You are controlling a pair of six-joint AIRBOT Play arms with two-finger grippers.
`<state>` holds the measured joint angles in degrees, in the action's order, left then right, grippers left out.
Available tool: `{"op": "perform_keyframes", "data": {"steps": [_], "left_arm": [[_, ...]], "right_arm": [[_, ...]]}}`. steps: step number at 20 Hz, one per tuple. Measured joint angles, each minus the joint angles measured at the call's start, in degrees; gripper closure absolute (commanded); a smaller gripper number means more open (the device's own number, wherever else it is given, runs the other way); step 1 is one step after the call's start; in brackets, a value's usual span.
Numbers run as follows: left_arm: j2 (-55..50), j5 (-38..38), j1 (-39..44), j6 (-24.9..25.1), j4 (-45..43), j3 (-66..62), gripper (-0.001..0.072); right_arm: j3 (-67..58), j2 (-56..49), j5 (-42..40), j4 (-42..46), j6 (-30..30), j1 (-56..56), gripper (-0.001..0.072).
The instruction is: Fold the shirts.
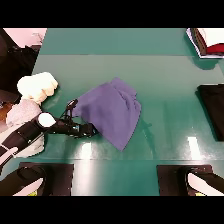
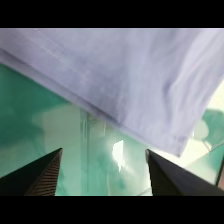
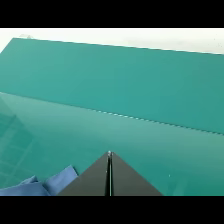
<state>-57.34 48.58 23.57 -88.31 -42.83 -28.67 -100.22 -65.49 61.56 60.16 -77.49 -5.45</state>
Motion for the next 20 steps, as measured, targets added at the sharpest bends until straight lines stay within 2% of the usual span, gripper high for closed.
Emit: {"op": "perform_keyframes", "data": {"steps": [7, 14, 15, 16, 17, 18, 20], "left_arm": [[-1.5, -5.6, 2.5, -2.7, 1.8, 1.5, 0.0096], [-9.8, -9.3, 2.9, 0.5, 10.5, -1.6, 0.0098], [-11.3, -9.5, 2.9, 0.8, 11.3, -2.5, 0.0230], [-12.7, -10.1, 2.9, 1.2, 11.6, -3.5, 0.0462], [-13.8, -10.7, 2.9, 1.5, 11.3, -4.3, 0.0632], [-14.6, -11.2, 2.9, 2.1, 11.0, -5.4, 0.0683], [-15.2, -10.8, 2.8, 3.7, 12.3, -8.6, 0.0683]], "right_arm": [[0.0, 0.0, 0.1, 0.0, 0.0, 0.0, 0.0693], [0.0, 0.0, 0.8, -0.1, 0.0, 0.0, 0.0693], [0.0, 0.0, 0.9, -0.1, 0.0, 0.0, 0.0693], [0.0, 0.0, 1.1, -0.1, 0.0, 0.0, 0.0692], [0.0, 0.0, 1.1, -0.1, 0.0, 0.0, 0.0693], [0.0, 0.0, 1.2, -0.1, 0.0, 0.0, 0.0693], [0.0, 0.0, 1.2, -0.1, 0.0, 0.0, 0.0693]]}}
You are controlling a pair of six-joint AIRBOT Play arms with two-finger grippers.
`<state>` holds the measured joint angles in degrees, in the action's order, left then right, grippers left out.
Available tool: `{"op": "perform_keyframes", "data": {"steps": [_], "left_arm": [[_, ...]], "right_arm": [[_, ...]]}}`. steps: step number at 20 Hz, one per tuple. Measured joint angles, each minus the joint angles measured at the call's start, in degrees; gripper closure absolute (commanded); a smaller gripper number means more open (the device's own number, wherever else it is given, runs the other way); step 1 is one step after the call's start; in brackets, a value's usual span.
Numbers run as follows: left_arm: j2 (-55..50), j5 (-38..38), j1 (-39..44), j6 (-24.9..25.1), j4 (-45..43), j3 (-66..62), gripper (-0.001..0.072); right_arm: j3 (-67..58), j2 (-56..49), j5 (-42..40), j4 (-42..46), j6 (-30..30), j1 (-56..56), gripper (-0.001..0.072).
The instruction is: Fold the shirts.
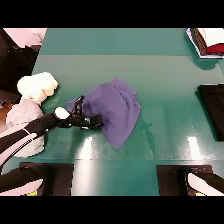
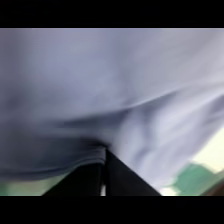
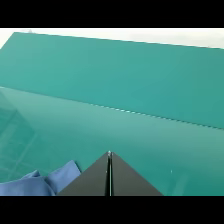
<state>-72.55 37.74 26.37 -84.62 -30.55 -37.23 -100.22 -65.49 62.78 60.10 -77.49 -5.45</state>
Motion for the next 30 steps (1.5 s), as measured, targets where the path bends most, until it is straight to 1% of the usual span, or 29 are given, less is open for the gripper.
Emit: {"op": "perform_keyframes", "data": {"steps": [3, 4, 5, 6, 8, 11, 12, 13, 14, 17, 18, 20, 26, 28, 30], "left_arm": [[-0.5, 5.6, -1.2, 3.3, 1.2, -7.1, 0.0683], [-0.5, 8.3, -2.3, 4.5, 1.4, -10.3, 0.0683], [-0.3, 11.1, -3.5, 5.5, 1.7, -13.4, 0.0683], [0.2, 14.4, -5.2, 6.6, 1.7, -16.9, 0.0683], [1.7, 19.5, -9.2, 7.9, 1.7, -23.6, 0.0683], [4.7, 24.6, -16.1, 8.9, -0.1, -33.0, 0.0683], [5.6, 26.1, -18.3, 9.1, -1.2, -36.0, 0.0683], [6.4, 27.6, -20.3, 9.2, -2.3, -38.4, 0.0683], [7.0, 29.2, -22.3, 9.3, -3.6, -40.7, 0.0683], [8.0, 33.1, -26.4, 9.0, -6.9, -44.9, 0.0683], [8.1, 33.9, -27.2, 8.9, -8.1, -45.6, 0.0683], [8.3, 35.2, -28.2, 8.3, -10.2, -46.5, 0.0683], [8.5, 36.7, -29.2, 7.2, -12.9, -47.3, 0.0683], [8.5, 36.9, -29.3, 7.1, -13.0, -47.4, 0.0683], [8.5, 37.1, -29.3, 7.1, -13.3, -47.5, 0.0683]], "right_arm": [[0.0, -0.4, 0.7, 0.0, 0.0, 0.2, 0.0688], [0.0, -0.9, 1.5, 0.0, 0.0, 0.6, 0.0611], [0.0, -1.6, 2.7, 0.0, 0.0, 0.9, 0.0425], [0.0, -2.7, 4.5, 0.0, 0.0, 1.3, 0.0321], [0.0, -5.9, 8.9, -0.1, 0.0, 1.6, 0.0320], [0.0, -12.7, 14.5, -0.1, 0.0, 0.5, 0.0319], [0.0, -15.4, 15.7, -0.2, 0.0, -0.3, 0.0275], [0.0, -18.1, 16.7, -0.2, 0.0, -1.2, 0.0123], [0.0, -21.2, 17.4, -0.2, 0.0, -2.3, 0.0095], [0.0, -29.7, 18.5, -0.5, 0.0, -5.8, 0.0101], [0.0, -32.3, 18.6, -0.5, 0.0, -7.1, 0.0128], [0.0, -36.8, 18.4, -0.6, 0.0, -9.5, 0.0138], [0.0, -44.6, 12.6, -0.9, -1.0, -15.0, 0.0141], [0.0, -46.1, 10.1, -2.7, -1.5, -16.2, 0.0170], [-0.1, -47.3, 7.8, -5.2, -2.0, -17.2, 0.0244]]}}
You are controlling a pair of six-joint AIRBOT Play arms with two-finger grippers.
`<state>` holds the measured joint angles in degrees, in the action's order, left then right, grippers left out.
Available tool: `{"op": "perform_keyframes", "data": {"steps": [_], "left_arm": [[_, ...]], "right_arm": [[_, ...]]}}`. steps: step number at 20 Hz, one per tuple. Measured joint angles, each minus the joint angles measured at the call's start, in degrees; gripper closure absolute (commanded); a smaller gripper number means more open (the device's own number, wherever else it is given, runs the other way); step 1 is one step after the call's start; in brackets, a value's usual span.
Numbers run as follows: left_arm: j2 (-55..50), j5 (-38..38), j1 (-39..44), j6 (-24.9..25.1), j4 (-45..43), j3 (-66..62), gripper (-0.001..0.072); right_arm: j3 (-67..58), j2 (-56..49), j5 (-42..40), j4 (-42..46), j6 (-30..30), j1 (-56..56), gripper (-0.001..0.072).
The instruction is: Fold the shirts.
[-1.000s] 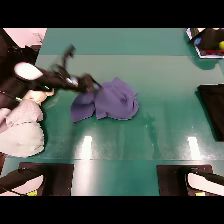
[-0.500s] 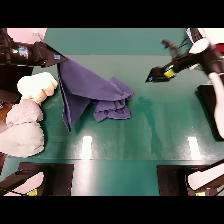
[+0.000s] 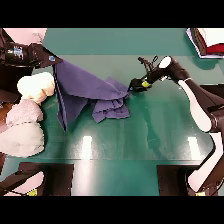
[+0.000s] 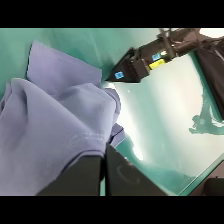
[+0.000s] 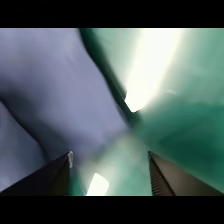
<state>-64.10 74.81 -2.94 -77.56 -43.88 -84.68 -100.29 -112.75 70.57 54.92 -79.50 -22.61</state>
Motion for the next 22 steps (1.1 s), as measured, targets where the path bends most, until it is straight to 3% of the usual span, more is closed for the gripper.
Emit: {"op": "perform_keyframes", "data": {"steps": [2, 3, 4, 8, 12, 18, 22], "left_arm": [[0.0, 0.3, 0.0, -0.1, 0.0, 0.0, 0.0683], [0.0, 0.4, 0.0, -0.1, 0.0, 0.0, 0.0683], [0.0, 0.5, 0.0, -0.1, -0.1, 0.0, 0.0683], [0.0, 0.9, 0.0, -0.1, -0.1, 0.0, 0.0683], [0.0, 0.5, 0.0, -0.1, -0.2, -2.9, 0.0683], [0.0, -2.8, 0.0, -0.2, 0.6, -19.5, 0.0683], [0.3, -4.5, 0.0, -0.4, 5.6, -29.9, 0.0683]], "right_arm": [[0.0, -1.0, -1.5, -1.6, -0.8, -0.7, 0.0292], [0.0, -1.4, -2.1, -2.1, -1.0, -1.1, 0.0432], [0.0, -1.7, -2.8, -2.1, -1.1, -1.5, 0.0675], [0.0, -1.5, -4.2, -1.6, -1.3, -2.5, 0.0694], [0.0, 6.0, -5.4, 2.2, -1.1, 1.0, 0.0694], [-0.1, 29.0, -11.0, 5.6, -1.0, 15.2, 0.0695], [-0.1, 44.4, -15.8, 5.8, -1.0, 23.0, 0.0695]]}}
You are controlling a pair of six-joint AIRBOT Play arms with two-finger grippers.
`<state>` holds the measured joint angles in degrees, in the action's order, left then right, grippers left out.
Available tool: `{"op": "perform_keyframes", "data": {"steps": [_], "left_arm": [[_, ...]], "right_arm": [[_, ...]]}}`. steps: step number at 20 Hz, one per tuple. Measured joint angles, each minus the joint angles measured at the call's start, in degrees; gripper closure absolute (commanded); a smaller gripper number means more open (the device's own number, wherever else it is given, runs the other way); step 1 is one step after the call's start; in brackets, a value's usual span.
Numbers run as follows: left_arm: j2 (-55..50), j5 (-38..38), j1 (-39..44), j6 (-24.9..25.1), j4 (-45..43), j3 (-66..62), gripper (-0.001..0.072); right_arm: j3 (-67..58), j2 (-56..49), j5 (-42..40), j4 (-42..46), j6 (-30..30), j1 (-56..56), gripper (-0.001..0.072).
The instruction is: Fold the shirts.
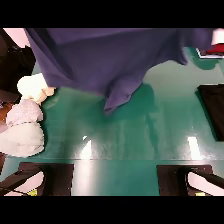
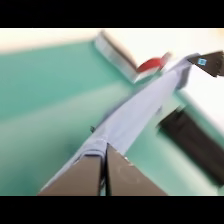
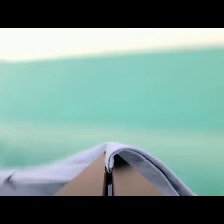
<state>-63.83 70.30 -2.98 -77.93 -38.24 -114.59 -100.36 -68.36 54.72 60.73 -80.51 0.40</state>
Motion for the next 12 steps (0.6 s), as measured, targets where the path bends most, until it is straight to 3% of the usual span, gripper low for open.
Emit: {"op": "perform_keyframes", "data": {"steps": [6, 12], "left_arm": [[3.1, -2.8, 0.0, -0.1, 12.2, -4.4, 0.0683], [6.2, -3.6, 0.0, -0.8, 17.7, -4.7, 0.0684]], "right_arm": [[0.0, 17.2, -8.5, 0.4, 1.0, 7.2, 0.0696], [-1.8, 24.1, -12.0, 0.4, 3.0, 13.1, 0.0697]]}}
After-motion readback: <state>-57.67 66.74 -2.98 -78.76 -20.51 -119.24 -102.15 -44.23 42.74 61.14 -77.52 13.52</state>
